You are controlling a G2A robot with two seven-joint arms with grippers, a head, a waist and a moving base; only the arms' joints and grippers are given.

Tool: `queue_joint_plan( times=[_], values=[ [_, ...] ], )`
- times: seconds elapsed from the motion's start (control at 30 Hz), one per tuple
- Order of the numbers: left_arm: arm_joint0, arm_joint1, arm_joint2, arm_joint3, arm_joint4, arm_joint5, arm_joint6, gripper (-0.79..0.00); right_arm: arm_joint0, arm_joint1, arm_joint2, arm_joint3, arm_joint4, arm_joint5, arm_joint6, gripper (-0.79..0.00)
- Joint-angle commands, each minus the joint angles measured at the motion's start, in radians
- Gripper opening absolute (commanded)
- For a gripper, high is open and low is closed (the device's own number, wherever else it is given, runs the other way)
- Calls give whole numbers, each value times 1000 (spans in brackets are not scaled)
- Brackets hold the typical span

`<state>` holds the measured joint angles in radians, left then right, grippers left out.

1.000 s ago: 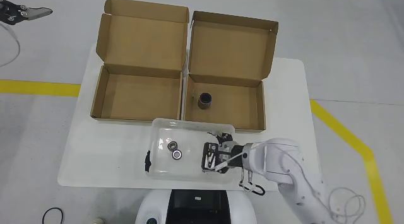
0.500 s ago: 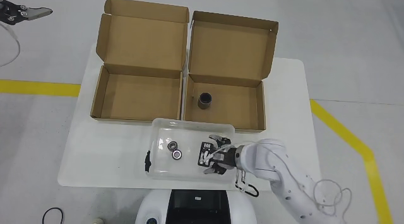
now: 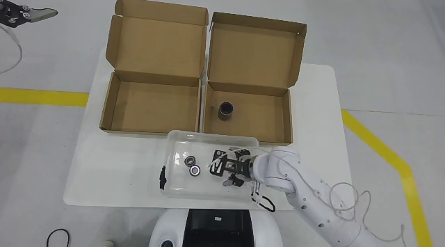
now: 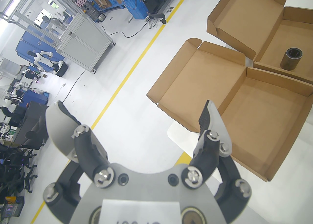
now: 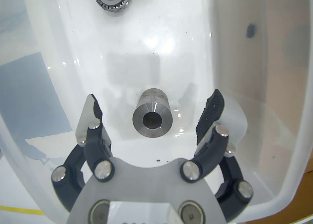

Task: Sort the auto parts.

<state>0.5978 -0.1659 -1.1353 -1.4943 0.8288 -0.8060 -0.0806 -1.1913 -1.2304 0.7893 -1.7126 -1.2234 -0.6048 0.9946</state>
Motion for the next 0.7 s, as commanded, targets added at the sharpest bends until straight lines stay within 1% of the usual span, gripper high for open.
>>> queue_joint_plan(
  times=[0.0,0.07,0.1,0.17,0.2,0.23,0.4,0.6,0.67],
  values=[
    [0,0,0,0,0,0,0,0,8,-2,-9,8,6,14,19,-194],
    [0,0,0,0,0,0,0,0,16,-5,-17,13,14,23,34,-440],
    [0,0,0,0,0,0,0,0,19,-5,-19,15,17,26,37,-514],
    [0,0,0,0,0,0,0,0,23,-6,-23,18,19,33,46,-690],
    [0,0,0,0,0,0,0,0,25,-6,-24,19,20,37,50,-760],
    [0,0,0,0,0,0,0,0,26,-6,-25,19,21,40,54,-785],
    [0,0,0,0,0,0,0,0,25,-3,-26,7,24,39,53,-785],
    [0,0,0,0,0,0,0,0,22,3,-25,-23,24,1,5,-785],
    [0,0,0,0,0,0,0,0,24,4,-23,-34,30,-20,-30,-785]
  ],
)
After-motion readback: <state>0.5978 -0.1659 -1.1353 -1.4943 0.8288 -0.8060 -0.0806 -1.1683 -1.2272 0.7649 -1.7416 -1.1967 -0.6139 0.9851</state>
